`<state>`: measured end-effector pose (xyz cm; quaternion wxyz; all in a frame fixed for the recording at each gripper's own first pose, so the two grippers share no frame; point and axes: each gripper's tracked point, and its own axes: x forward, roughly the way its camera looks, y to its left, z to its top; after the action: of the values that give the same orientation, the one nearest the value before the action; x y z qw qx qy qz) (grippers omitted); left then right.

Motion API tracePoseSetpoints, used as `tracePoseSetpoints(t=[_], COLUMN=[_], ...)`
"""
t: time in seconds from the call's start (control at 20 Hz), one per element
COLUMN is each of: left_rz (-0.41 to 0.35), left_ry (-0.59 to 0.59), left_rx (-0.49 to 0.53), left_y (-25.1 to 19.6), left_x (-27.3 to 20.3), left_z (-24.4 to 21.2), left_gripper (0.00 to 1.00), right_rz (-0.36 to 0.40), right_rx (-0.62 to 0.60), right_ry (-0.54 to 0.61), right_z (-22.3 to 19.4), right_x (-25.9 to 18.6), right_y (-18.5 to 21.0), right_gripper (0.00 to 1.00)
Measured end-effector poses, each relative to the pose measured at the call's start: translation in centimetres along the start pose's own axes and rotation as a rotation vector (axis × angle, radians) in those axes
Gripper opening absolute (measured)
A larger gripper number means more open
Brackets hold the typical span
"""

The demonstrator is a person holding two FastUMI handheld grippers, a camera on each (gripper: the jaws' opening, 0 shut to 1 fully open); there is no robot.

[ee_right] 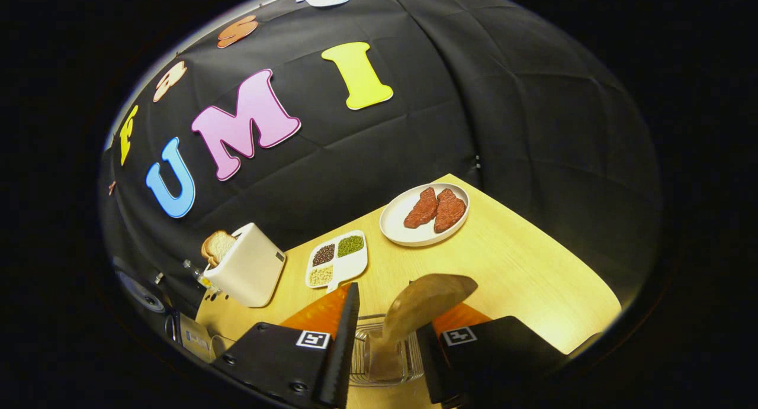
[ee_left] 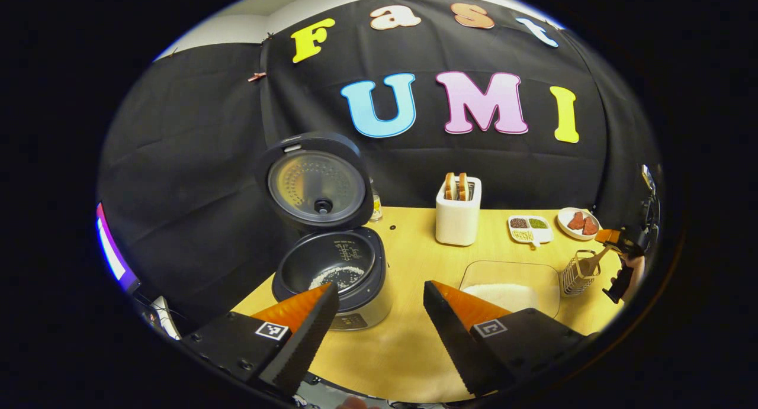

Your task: Close the left gripper, press the button to open the rice cooker; take a wooden spoon from the chopstick holder with the right hand, scoop a spoonful of rice and pour it into the rice cooker, then put the wooden spoon back into the chopstick holder.

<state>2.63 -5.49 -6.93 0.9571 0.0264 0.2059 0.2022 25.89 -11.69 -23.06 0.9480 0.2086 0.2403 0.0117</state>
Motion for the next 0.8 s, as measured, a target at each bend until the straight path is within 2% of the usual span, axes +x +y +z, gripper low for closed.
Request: tracePoseSetpoints(t=[0.05, 0.1, 0.15, 0.2, 0.3, 0.35, 0.45, 0.5, 0.55, 0.8], left_rz=[0.000, -0.004, -0.009, -0.016, -0.035, -0.046, -0.063, -0.070, -0.077, -0.097], left_ry=[-0.002, -0.002, 0.000, -0.001, -0.008, -0.010, -0.019, -0.021, -0.022, -0.053], left_rx=[0.003, 0.005, 0.006, 0.008, 0.013, 0.016, 0.017, 0.016, 0.017, 0.000], left_y=[-0.4, -0.9, -1.4, -2.0, -3.1, -3.7, -4.4, -4.6, -4.8, -3.5], left_x=[0.0, -0.1, -0.1, -0.1, -0.2, -0.2, -0.2, -0.2, -0.2, 0.2], left_z=[0.1, 0.0, 0.1, 0.0, 0.1, 0.1, 0.2, 0.3, 0.4, 1.1], left_gripper=[0.98, 0.97, 0.97, 0.97, 0.97, 0.97, 0.97, 0.97, 0.97, 0.97], right_rz=[-0.005, 0.004, 0.002, 0.021, 0.034, 0.038, 0.037, 0.041, 0.050, 0.095], right_rx=[0.006, 0.007, 0.007, 0.025, 0.047, 0.052, 0.038, 0.028, 0.017, -0.049], right_ry=[-0.015, -0.015, -0.003, 0.005, 0.030, 0.036, 0.037, 0.026, 0.011, -0.067], right_z=[0.5, 0.4, 0.3, 0.8, 0.1, 0.0, 0.3, 0.6, 0.9, 4.2], right_x=[-0.1, 0.1, -0.3, 0.3, -0.4, -0.5, -1.1, -1.2, -1.8, -4.5], right_y=[-0.2, -0.1, -0.3, -0.2, 0.2, 0.2, 0.5, 0.9, 1.3, 4.2], right_gripper=[0.41, 0.19, 0.28, 0.28, 0.23, 0.18, 0.19, 0.11, 0.16, 0.16])
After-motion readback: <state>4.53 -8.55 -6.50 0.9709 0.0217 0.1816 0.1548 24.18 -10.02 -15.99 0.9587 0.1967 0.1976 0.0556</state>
